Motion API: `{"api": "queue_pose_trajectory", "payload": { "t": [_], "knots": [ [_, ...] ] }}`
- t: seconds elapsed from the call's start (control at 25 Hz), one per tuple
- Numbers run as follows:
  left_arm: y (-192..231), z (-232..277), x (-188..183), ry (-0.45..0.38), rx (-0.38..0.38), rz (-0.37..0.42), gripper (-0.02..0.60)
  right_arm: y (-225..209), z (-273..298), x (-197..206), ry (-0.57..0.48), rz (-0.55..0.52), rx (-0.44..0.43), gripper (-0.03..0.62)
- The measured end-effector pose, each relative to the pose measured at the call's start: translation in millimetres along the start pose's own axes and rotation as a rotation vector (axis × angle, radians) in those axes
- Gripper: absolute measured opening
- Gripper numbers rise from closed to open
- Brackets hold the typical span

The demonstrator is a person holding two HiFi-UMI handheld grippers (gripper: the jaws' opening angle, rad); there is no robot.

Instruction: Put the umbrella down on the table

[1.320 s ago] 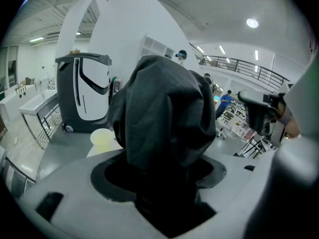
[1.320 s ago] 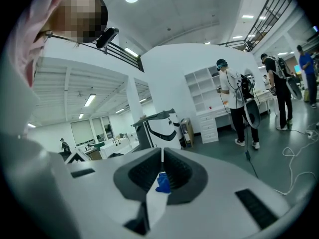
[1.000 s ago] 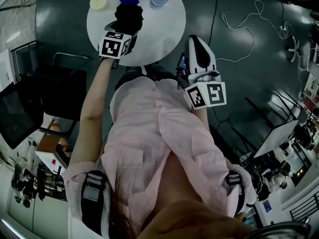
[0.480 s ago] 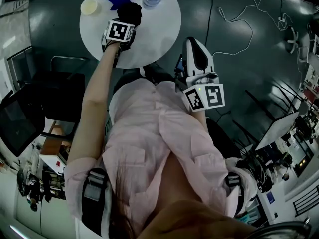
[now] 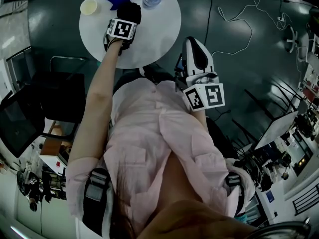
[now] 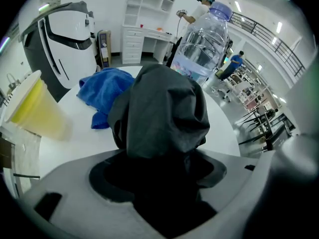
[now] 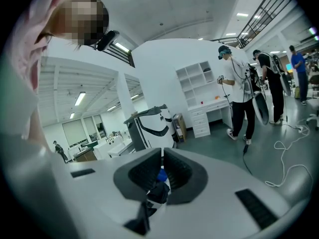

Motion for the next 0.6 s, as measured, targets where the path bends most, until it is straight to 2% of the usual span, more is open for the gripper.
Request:
{"api": "queue_pose_trajectory", "payload": {
  "t": [0.08, 0.28, 0.48, 0.6],
  "knots": [
    [-4.2, 0.2, 2.1, 0.004, 0.023, -0.001, 0.321, 1.6, -0.9, -1.2, -0.002, -0.002, -0.005, 0.032],
    [3.8, -9.1, 8.4, 0.007, 0.022, 0.03, 0.347, 10.5, -1.0, 0.1, -0.01, -0.012, -0.02, 0.032],
    [5.2, -33.0, 9.4, -0.077, 0.049, 0.007, 0.359, 12.1, -4.0, -1.4, -0.016, -0.021, -0.038, 0.032],
    [7.3, -57.7, 4.5, -0.17, 0.047, -0.006, 0.359, 14.2, -5.1, -2.2, -0.022, -0.028, -0.057, 0.032]
  ]
}}
Point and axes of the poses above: the fingertips, and each gripper's own axes: z forward along the fingers, y to its left, x out of its underside, the point moved 8 cm from there along -z, backward along the fingers, and after that the axes turned 12 degrees about -x, right-handed, at the moved point
